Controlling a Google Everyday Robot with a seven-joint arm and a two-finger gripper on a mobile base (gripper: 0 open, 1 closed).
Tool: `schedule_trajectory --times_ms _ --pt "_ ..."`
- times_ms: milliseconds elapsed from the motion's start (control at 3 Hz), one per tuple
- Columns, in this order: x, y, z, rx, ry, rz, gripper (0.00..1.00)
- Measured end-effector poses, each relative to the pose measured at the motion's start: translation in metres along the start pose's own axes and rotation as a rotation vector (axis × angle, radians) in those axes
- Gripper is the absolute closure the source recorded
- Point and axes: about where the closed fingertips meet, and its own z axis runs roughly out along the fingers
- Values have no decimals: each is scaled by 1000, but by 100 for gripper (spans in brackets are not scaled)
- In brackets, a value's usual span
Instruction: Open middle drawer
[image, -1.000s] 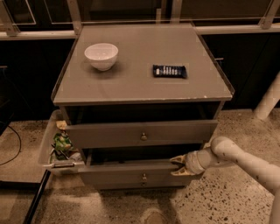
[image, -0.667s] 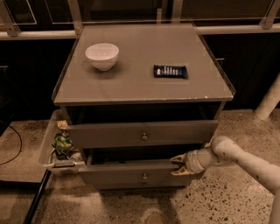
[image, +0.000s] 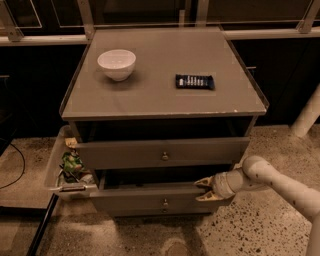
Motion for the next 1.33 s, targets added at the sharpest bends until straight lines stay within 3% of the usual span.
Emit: schedule_trajectory --times_ms 333,1000,1333 --pt "5 25 -12 -14 -11 30 37" --pt "-3 84 -47 -32 42 54 84" --pt "-4 88 -47 -37 40 57 82"
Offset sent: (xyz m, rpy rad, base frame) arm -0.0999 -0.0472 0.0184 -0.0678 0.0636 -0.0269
